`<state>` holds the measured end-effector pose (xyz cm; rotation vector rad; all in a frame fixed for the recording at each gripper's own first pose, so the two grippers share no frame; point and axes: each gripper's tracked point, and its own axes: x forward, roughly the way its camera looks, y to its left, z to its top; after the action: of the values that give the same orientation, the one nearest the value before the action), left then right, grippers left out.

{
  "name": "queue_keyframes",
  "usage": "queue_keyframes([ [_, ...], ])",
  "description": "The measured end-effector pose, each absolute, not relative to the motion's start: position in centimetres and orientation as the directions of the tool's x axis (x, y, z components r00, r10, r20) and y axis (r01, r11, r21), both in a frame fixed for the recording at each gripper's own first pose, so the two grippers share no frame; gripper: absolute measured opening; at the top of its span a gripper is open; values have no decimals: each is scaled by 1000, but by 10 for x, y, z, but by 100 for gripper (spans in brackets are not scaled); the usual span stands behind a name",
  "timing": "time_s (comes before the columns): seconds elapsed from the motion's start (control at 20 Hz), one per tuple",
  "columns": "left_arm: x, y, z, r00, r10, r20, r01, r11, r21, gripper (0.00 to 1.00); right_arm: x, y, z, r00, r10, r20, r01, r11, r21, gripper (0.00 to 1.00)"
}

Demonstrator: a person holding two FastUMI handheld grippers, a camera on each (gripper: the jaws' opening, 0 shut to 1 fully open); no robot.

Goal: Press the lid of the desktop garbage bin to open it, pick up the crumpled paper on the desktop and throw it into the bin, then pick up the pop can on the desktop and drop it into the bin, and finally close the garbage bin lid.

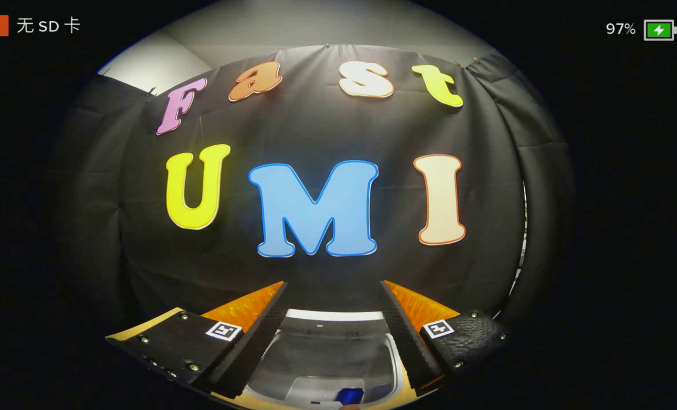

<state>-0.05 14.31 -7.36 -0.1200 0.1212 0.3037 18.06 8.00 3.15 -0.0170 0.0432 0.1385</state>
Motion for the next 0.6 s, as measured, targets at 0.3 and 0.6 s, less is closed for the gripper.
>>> queue_keyframes([
  [0.3,-9,138,-72,950,282,-135,-296,950,-99,96,149,83,-30,976,154,-156,-155,988,11,99],
  [0.6,-14,131,-76,952,273,-141,-288,953,-97,96,128,83,-92,945,160,-285,-161,987,21,100],
])
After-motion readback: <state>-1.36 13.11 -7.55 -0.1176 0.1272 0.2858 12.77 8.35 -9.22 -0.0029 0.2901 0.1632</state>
